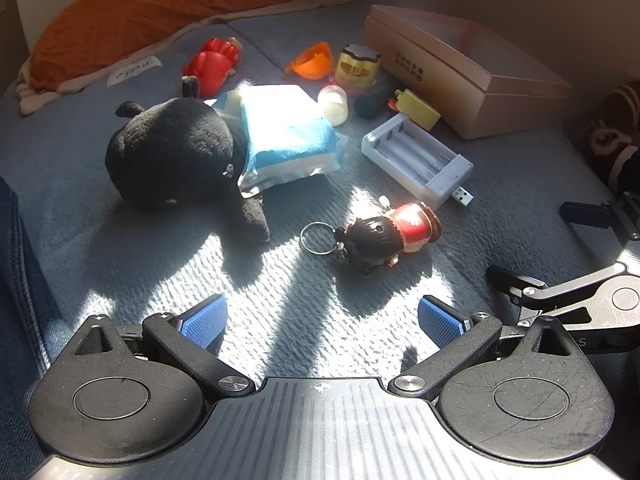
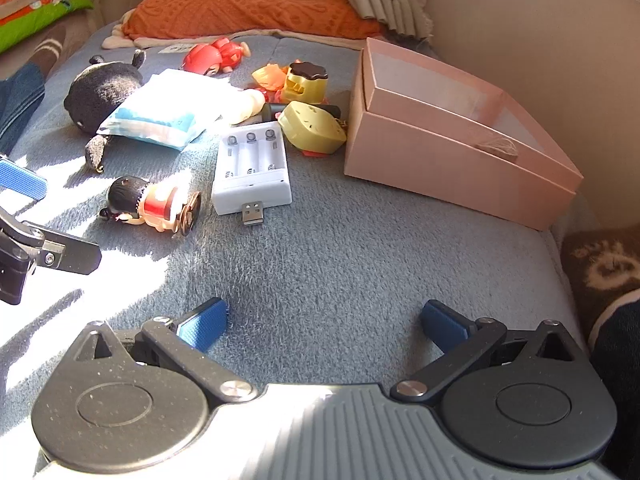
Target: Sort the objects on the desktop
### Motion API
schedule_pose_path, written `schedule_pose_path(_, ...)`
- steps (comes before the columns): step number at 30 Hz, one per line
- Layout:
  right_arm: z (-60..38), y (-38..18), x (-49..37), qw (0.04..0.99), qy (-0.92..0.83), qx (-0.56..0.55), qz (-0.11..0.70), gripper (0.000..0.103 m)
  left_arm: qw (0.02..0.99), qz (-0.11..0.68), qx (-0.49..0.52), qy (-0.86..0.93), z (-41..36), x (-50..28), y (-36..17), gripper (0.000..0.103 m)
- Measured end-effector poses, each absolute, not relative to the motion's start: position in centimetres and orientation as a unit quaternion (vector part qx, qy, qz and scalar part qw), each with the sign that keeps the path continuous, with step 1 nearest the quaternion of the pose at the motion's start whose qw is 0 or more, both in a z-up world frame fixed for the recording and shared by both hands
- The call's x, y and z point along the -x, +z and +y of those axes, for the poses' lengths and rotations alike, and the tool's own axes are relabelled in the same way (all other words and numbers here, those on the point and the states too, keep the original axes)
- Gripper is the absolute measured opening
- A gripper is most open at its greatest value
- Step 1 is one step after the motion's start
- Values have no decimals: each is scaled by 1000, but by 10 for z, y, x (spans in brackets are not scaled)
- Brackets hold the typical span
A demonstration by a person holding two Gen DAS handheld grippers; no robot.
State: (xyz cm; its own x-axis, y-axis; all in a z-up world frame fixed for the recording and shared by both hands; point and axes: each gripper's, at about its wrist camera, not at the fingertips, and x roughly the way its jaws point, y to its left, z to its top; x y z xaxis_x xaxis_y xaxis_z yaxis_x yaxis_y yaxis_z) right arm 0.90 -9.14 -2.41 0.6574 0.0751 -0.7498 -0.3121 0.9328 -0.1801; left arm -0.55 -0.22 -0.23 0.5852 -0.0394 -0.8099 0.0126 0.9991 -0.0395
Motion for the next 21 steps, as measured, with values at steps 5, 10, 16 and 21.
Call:
schedule_pose_path(5, -106, -21, -32, 881, 134, 87, 445, 103, 889, 458, 13, -13, 0, 2, -3, 103)
schedule_pose_path(10, -89, -25, -21, 889, 102, 128, 428, 103, 886, 463, 3, -9, -1, 0, -5, 103)
schedule_pose_path(16, -96, -22, -36, 878, 112, 114, 451, 103, 883, 470, -6, -4, -2, -1, -8, 103)
schedule_pose_path(21, -85, -22, -39, 876, 81, 114, 463, 103, 879, 477, -13, 1, -3, -3, -11, 103)
